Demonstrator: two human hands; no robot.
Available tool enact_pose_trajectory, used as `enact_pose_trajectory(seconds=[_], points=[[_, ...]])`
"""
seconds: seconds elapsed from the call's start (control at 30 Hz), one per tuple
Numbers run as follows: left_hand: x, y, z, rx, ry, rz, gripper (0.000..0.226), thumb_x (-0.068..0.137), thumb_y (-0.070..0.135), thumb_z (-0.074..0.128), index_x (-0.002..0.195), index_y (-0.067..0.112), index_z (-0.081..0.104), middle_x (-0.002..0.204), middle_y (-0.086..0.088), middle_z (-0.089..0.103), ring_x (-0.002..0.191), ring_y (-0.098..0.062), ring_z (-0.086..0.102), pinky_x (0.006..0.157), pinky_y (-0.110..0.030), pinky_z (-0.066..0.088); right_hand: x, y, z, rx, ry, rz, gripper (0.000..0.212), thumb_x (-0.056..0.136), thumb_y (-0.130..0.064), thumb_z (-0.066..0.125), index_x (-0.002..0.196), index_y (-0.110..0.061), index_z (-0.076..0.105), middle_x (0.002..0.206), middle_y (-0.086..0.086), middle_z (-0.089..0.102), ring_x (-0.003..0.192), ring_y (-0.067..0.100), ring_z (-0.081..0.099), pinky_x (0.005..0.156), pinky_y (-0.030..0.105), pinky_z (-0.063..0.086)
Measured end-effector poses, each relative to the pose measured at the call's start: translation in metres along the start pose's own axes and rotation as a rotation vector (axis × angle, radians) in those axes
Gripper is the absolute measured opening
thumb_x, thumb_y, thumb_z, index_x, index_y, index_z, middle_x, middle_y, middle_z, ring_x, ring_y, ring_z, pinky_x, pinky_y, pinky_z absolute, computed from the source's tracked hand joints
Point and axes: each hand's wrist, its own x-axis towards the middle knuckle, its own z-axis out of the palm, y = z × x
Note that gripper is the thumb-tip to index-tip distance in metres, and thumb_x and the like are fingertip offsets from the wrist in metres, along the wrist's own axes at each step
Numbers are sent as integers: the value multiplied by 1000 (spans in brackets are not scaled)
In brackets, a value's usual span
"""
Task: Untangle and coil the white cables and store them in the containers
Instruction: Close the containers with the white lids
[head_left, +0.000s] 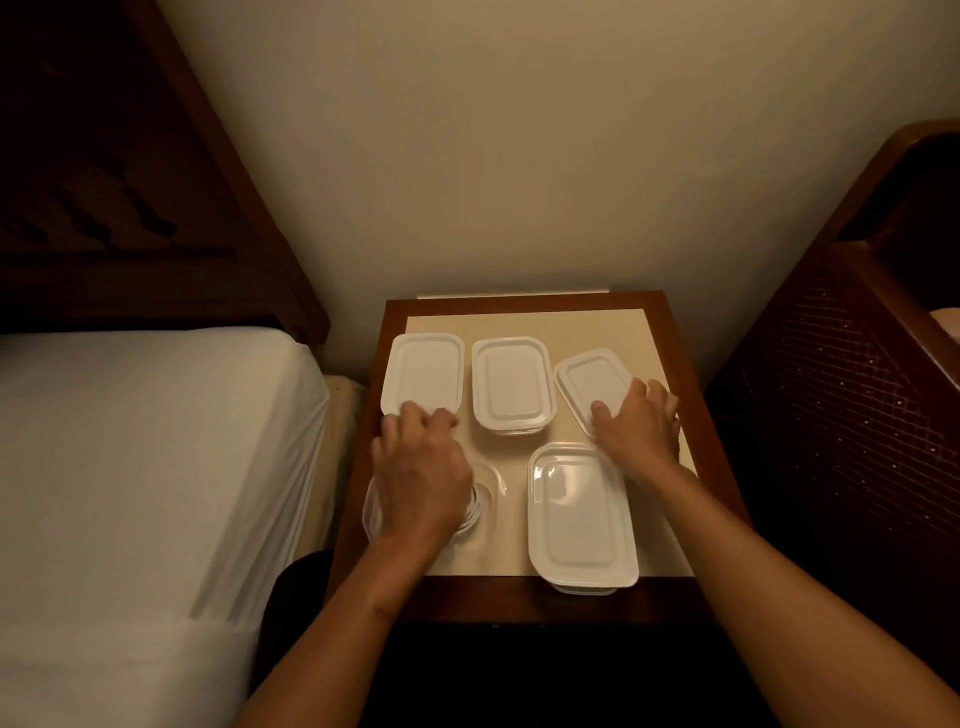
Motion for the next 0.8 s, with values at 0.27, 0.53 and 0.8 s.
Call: enact_pose_trajectory(seconds=[0.27,0.53,0.8], points=[[6,-61,5,50,-457,-316,35,99,22,40,131,13,52,142,-18,44,125,-39,50,96,-50,45,16,-15,-2,-68,-28,56,98,80,-61,72,152,-13,25,156,15,34,141,39,36,109,52,41],[4,-78,22,-163,-349,-307,18,101,24,42,99,21,60,106,-10,59,88,-31,59,79,-44,51,18,-24,-11,238,73,153,66,84,-26,80,134,-10,41,138,15,35,118,35,52,92,44,56],[10,-90,5,-536,-321,-429,34,106,42,44,87,24,65,89,-1,68,84,-20,65,76,-39,52,-50,-78,-48,543,365,-364,20,102,-22,53,120,-14,54,117,3,50,104,18,53,79,32,57]])
